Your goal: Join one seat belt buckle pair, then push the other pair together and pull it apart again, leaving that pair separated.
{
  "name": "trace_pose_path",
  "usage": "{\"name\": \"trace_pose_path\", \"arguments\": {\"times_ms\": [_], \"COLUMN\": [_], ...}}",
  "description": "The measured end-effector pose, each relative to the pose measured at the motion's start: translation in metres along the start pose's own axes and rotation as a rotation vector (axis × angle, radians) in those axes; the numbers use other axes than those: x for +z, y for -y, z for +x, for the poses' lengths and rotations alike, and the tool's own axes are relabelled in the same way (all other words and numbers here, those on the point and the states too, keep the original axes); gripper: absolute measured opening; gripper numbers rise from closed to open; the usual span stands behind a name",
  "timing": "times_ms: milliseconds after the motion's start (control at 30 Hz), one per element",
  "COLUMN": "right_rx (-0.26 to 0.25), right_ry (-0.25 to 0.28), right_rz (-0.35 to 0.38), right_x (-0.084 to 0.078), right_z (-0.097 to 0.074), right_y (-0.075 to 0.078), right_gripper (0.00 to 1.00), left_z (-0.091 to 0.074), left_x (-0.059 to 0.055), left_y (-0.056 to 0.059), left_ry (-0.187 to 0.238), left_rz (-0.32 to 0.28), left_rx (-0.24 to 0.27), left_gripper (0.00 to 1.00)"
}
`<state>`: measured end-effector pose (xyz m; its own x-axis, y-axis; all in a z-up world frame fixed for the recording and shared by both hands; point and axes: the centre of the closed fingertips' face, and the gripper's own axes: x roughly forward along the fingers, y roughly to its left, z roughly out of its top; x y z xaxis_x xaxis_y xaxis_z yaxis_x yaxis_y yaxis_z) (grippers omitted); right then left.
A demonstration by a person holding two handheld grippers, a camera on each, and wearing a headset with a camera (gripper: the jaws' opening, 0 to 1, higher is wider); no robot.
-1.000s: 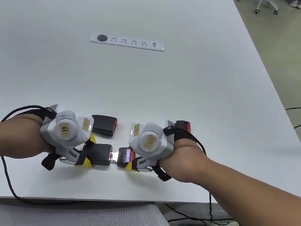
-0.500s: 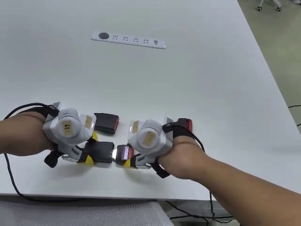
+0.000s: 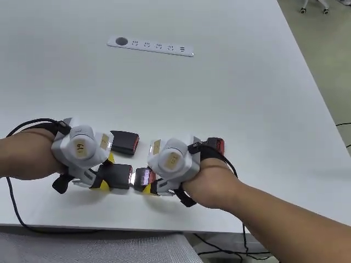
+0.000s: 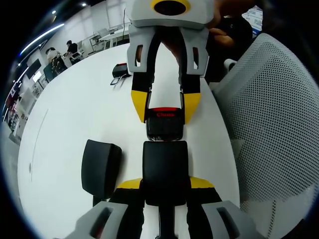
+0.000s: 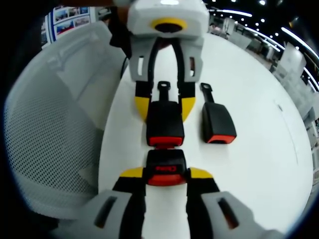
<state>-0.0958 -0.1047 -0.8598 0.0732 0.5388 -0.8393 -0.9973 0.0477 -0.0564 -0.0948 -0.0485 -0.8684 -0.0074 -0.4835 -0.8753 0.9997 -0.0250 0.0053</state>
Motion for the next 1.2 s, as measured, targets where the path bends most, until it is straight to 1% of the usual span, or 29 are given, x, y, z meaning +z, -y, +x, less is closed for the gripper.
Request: {"name": "trace_pose_path", "arguments": {"times_ms": [67, 167, 333, 700, 833, 967, 1133, 1200], "right_rx": [0.0, 0.006, 0.012, 0.015, 0.027, 0.021, 0.014, 0.013], "right_ry": [0.004, 0.024, 0.024, 0.028, 0.022, 0.01, 0.018, 0.023], "right_rz": [-0.007, -0.004, -0.01, -0.002, 0.006, -0.003, -0.005, -0.007], "right_x": [-0.001, -0.003, -0.003, -0.0041, -0.0036, -0.0038, -0.0036, -0.003], "right_z": [0.0, -0.0016, 0.0004, 0.0019, 0.0025, 0.0028, 0.0026, 0.0029], "right_y": [-0.0002, 0.0003, 0.0008, 0.0019, 0.003, 0.0027, 0.0026, 0.003], "right_gripper": [0.28, 0.28, 0.29, 0.29, 0.31, 0.31, 0.32, 0.32], "left_z": [-0.0006, -0.0017, -0.0025, -0.0042, -0.0044, -0.0043, -0.0045, -0.0048], "left_x": [-0.0015, -0.0018, -0.0016, -0.0007, -0.0002, -0.0003, -0.0004, -0.001], "left_y": [-0.0004, 0.0003, 0.0002, 0.0002, -0.0001, -0.0004, -0.0005, -0.0008], "left_ry": [0.012, 0.031, 0.051, 0.059, 0.055, 0.048, 0.05, 0.047], "left_rz": [-0.013, -0.026, -0.028, -0.027, -0.03, -0.03, -0.032, -0.046], "left_rx": [-0.002, 0.009, 0.013, 0.013, 0.011, 0.008, 0.015, 0.02], "left_gripper": [0.33, 0.33, 0.32, 0.33, 0.33, 0.34, 0.34, 0.34]}}
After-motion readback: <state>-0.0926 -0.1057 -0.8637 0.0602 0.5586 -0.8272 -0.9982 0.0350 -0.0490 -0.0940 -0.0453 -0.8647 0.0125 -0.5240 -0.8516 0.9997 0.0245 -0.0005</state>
